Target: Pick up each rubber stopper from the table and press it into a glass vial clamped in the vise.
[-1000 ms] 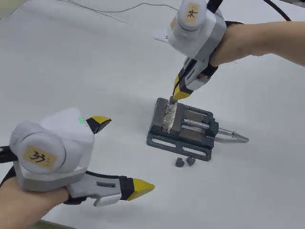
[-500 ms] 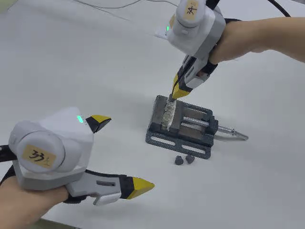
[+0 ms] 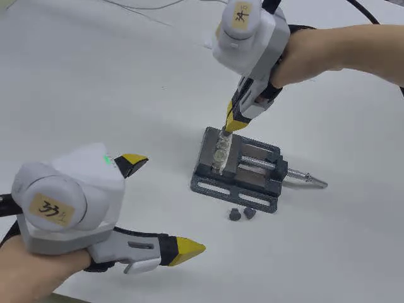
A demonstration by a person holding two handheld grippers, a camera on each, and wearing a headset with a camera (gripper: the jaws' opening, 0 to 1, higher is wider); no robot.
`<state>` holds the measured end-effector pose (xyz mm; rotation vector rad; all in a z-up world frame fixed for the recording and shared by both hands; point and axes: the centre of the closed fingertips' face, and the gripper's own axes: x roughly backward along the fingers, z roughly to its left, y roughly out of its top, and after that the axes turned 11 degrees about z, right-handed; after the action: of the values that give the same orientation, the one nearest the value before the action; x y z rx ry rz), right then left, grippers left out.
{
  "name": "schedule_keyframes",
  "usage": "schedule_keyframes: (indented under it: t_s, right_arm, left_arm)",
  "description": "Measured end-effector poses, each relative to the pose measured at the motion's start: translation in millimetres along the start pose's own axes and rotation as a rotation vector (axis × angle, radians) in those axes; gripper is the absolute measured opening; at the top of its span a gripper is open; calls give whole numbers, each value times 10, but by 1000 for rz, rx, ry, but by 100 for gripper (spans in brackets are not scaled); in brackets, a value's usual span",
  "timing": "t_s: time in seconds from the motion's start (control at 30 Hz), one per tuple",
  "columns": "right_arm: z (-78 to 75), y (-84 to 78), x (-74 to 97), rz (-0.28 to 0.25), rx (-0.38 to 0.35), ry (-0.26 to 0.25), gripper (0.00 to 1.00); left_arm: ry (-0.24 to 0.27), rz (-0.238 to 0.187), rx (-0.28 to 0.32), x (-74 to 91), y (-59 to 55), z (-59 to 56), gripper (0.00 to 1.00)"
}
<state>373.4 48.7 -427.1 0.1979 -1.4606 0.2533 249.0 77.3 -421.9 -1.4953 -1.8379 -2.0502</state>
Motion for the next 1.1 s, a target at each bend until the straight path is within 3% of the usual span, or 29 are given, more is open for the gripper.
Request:
schedule_keyframes:
  t_s: [0.33, 0.37, 0.47, 0.63, 0.77, 0.9, 1.1]
  right_arm:
    - [-39, 21, -30, 23, -22, -4, 0]
    - [-31, 9, -33, 40, 16, -18, 0]
    - [-25, -5, -43, 45, 20, -13, 0]
    - [-70, -67, -38, -34, -54, 24, 0]
    - [-53, -52, -47, -2, -14, -5, 0]
    - [-79, -56, -69, 21, -21, 6, 0]
    - [-91, -69, -72, -25, -45, 19, 0]
  left_arm:
    - [-7, 1, 11, -29, -26, -14, 93]
    - [-9, 2, 13, -34, -30, -20, 93]
    - [-9, 2, 13, -34, -26, -28, 93]
    - [4, -6, 21, 4, -16, -4, 93]
    - [6, 4, 19, 2, -50, -3, 93]
    - [6, 4, 13, 4, -32, -21, 92]
    - [19, -11, 14, 38, 14, -11, 92]
